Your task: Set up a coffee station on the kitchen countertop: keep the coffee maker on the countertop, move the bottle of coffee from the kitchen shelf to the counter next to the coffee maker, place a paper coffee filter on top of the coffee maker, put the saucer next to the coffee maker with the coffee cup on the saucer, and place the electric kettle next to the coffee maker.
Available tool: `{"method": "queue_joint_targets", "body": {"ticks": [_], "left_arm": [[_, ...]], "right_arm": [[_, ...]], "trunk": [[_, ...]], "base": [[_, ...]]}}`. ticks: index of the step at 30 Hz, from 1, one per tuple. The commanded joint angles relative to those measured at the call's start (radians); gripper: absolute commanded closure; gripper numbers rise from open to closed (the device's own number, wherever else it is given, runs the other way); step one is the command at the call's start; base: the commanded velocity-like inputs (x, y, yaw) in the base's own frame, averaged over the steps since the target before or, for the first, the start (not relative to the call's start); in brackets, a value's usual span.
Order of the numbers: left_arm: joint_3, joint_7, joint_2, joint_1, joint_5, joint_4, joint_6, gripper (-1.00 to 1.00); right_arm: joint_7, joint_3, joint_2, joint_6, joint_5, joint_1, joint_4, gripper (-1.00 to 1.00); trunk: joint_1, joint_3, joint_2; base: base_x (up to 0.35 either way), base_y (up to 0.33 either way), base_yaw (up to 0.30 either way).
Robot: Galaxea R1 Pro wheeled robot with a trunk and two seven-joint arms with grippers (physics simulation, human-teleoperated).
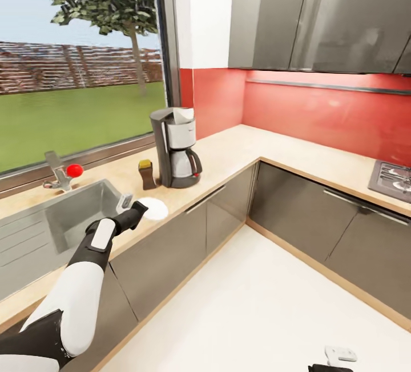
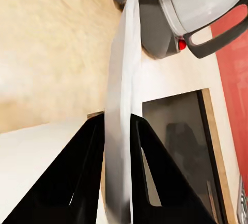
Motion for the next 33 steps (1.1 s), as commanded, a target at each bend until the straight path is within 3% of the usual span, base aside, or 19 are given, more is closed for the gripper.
{"method": "queue_joint_targets", "body": {"ticks": [1, 10, 16, 33], "left_arm": [[0.008, -0.003, -0.002, -0.002, 0.0, -0.001, 0.008, 1.0], [0.009, -0.003, -0.002, -0.002, 0.0, 0.0, 0.008, 1.0], [0.008, -0.003, -0.008, -0.001, 0.0, 0.007, -0.02, 1.0], [0.008, -0.003, -0.02, 0.0, -0.001, 0.016, -0.045, 1.0]], "right_arm": [[-0.001, 0.009, 0.001, -0.003, -0.01, -0.001, 0.0, -1.0], [-0.001, 0.009, 0.001, -0.003, -0.01, -0.001, 0.0, -1.0], [-0.001, 0.009, 0.001, -0.003, -0.01, -0.001, 0.0, -1.0], [-0.001, 0.009, 0.001, -0.003, -0.01, -0.001, 0.0, -1.0]], "trunk": [[0.001, -0.002, -0.002], [0.001, -0.002, -0.002], [0.001, -0.002, -0.002], [0.001, -0.002, -0.002]], "base": [[0.205, -0.231, 0.177], [0.255, -0.184, 0.258], [0.057, -0.028, 0.225], [0.202, -0.134, 0.009]]}}
